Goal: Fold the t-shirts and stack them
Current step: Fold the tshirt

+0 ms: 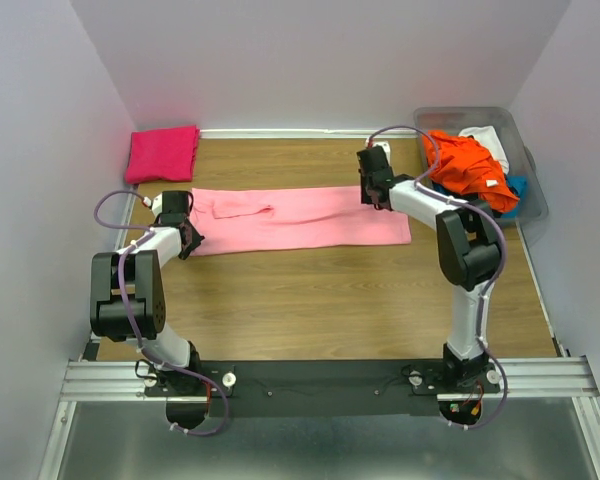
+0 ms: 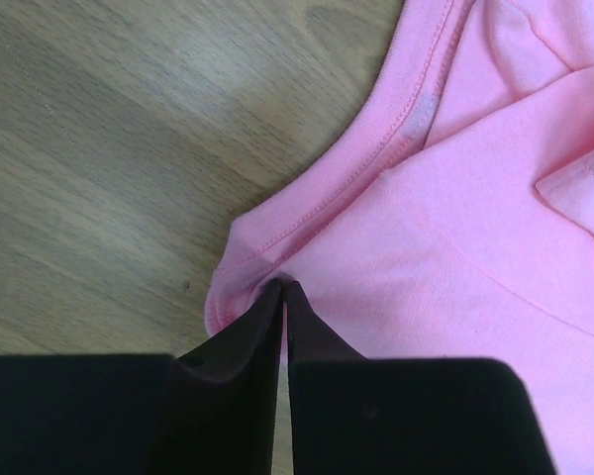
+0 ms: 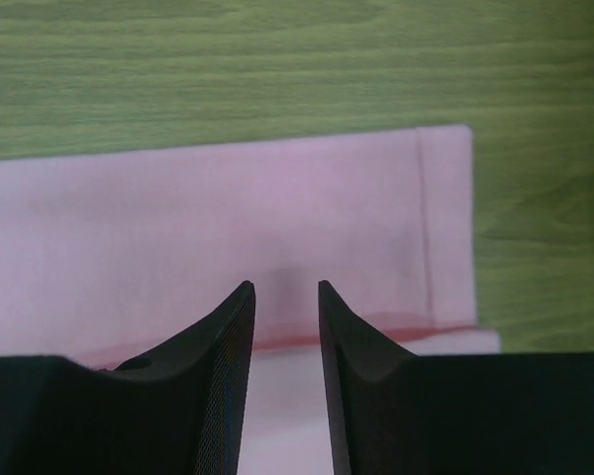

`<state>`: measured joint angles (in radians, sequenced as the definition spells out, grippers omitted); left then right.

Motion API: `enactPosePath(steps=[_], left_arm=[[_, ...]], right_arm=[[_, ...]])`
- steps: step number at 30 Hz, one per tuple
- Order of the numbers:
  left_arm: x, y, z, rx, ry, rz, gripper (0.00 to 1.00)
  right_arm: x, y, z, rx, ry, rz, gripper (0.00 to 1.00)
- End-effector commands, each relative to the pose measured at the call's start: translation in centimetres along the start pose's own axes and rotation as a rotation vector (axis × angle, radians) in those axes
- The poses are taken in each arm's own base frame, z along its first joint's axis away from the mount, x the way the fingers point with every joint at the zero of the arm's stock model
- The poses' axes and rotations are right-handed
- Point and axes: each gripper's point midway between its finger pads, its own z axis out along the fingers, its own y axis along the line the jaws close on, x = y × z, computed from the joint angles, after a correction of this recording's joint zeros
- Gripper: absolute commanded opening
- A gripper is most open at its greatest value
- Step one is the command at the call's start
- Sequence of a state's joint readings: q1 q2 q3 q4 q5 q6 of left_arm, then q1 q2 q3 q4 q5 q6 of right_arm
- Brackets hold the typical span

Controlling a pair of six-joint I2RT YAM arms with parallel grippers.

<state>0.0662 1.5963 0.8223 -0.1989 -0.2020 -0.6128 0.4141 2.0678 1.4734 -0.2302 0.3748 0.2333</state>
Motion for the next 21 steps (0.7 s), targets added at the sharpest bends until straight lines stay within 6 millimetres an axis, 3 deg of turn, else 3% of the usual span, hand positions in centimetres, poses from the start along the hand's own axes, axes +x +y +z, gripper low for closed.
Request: enactPosePath(steps=[1,5,7,12,13,21], left_arm=[[2.1,2.4,0.1,-0.083,0.053,0.028,0.14],[2.0,2.4,0.1,-0.082,0.050,0.026,0.14],[2.0,2.5,0.1,-0.088,0.050,0.025,0.14],[1.9,2.6,0.1,-0.096,0.049,0.022,0.14],[1.9,2.6,0.0,-0.096,0.049,0.022,0.14],[1.9,4.4,-0.1,-0.148,0.049,-0.001,0.14]], right_arm=[[-2.2,-0.9,-4.0,-0.006,-0.069,0.013,0.40],[-1.3,-1.0,-5.5,-0.039,-0.060,0.042,0.40],[0.1,-1.1,-6.1,-0.061,-0.033,0.060,0.40],[4.7,-3.2,-6.2,-0.055,0.072,0.175,0.40],[6.5,-3.7,-6.1,-0.053,0.112,0.186,0.40],[12.6,-7.2,-6.3,0.031,0.240,0.275,0.40]])
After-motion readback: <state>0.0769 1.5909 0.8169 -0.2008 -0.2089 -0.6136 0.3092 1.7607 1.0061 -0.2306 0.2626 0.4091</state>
